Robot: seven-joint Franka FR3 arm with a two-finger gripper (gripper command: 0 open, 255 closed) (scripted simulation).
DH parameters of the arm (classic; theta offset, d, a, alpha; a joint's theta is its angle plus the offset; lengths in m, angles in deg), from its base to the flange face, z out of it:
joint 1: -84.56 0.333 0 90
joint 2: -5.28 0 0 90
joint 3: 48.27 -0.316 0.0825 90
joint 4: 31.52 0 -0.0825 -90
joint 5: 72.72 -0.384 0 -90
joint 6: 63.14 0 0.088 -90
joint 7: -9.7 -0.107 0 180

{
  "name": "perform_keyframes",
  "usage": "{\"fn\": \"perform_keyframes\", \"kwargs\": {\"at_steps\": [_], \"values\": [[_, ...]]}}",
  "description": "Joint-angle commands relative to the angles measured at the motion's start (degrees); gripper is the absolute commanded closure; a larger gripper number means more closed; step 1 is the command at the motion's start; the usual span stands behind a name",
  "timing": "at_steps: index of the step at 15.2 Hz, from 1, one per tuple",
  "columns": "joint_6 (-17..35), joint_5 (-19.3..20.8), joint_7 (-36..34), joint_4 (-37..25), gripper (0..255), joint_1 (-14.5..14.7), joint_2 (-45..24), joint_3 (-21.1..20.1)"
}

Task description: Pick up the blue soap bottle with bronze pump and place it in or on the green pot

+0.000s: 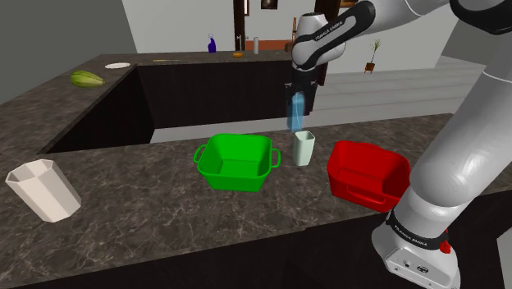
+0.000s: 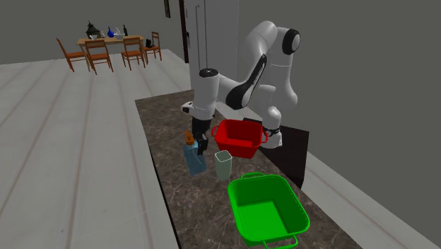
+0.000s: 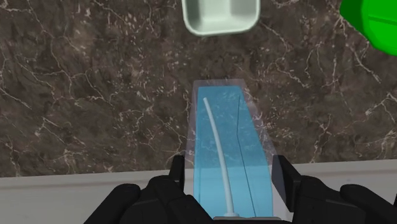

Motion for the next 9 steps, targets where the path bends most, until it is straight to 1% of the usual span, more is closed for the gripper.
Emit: {"fn": "perform_keyframes", "kwargs": {"at_steps": [1,9], "values": [[-1.4,-0.1,0.1,-0.6,255,0.1,0.8,-0.1],[-7.4,-0.5,0.8,-4.6,255,0.2,2.9,-0.2]]}}
